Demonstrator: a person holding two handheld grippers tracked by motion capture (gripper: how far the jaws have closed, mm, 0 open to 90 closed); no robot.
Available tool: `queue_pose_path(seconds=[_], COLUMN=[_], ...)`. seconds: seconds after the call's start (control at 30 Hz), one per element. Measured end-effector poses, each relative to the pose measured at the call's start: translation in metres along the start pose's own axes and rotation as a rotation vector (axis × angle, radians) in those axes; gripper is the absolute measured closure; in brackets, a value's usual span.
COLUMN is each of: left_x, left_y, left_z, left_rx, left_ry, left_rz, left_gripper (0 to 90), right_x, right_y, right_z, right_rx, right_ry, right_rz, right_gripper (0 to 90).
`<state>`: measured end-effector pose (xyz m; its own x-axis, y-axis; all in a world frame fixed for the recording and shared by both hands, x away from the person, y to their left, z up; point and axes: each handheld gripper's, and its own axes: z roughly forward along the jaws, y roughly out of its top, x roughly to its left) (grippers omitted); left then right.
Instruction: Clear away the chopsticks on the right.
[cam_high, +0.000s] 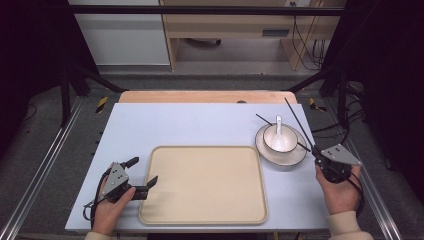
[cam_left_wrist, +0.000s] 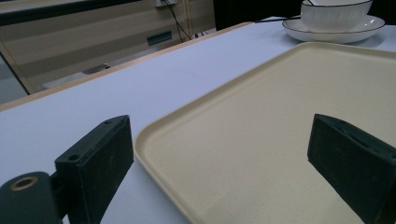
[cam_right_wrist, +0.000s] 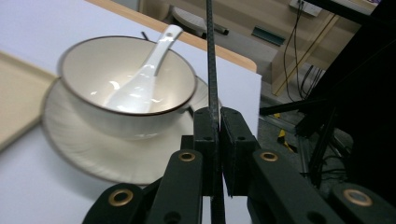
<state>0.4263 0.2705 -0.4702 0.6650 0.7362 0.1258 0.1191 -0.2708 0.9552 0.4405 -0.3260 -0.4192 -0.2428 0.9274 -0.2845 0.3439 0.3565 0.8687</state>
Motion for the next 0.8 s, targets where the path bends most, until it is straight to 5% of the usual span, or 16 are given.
queue_pose_path(seconds=[0.27,0.43,0.7,0.8], left_x=[0.001,0.001,0.001,0.002], left_y=[0.000,0.001,0.000,0.000], left_z=[-0.002,-0.002,-0.002,-0.003], left_rx=[-0.009,-0.013,-0.011,-0.012], left_ry=[-0.004,-0.006,-0.005,-0.002], left_rz=[-0.003,-0.004,-0.011,-0.014], left_gripper=[6.7,6.7,6.7,6.7], right_x=[0.023,0.042,0.082,0.098], right_y=[-0.003,0.000,0.010,0.012], right_z=[-0.024,-0.031,-0.038,-0.038], right_rx=[-0.011,-0.050,-0.059,-0.037], right_ry=[0.071,0.244,0.310,0.355], right_rz=[0.042,0.168,0.071,0.070], right_gripper=[85.5,85.5,85.5,85.5])
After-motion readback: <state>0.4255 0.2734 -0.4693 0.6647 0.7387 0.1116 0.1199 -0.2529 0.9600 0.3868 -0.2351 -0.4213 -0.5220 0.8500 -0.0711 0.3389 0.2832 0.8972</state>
